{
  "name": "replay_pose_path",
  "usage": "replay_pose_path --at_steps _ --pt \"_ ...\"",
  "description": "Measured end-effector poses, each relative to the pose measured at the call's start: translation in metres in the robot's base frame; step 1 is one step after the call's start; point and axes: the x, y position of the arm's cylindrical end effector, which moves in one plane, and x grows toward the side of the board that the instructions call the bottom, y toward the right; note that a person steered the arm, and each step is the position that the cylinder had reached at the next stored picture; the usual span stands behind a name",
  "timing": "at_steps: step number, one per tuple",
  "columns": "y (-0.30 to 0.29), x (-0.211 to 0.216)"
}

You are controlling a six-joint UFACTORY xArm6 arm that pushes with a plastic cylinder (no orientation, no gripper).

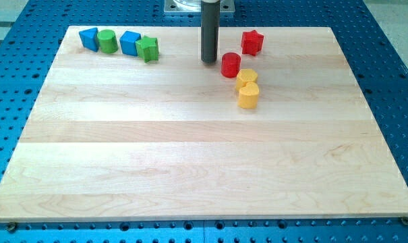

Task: Move the red star to the top of the red circle

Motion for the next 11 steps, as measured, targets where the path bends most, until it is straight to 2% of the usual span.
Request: replay_pose_path --at_steps 1,2,3,4,5,6,7,8,9,10,11 --pt "0.037 0.001" --pt "0.046 -0.004" --pt "0.126 -0.009" --pt "0.153 -0.055" --pt "0.120 -0.074" --pt "0.075 -0.066" --pt "0.073 -0.033" --pt "0.073 -0.034" --pt "0.033 -0.070" --pt "-0.007 -0.043" --pt "0.008 -0.021"
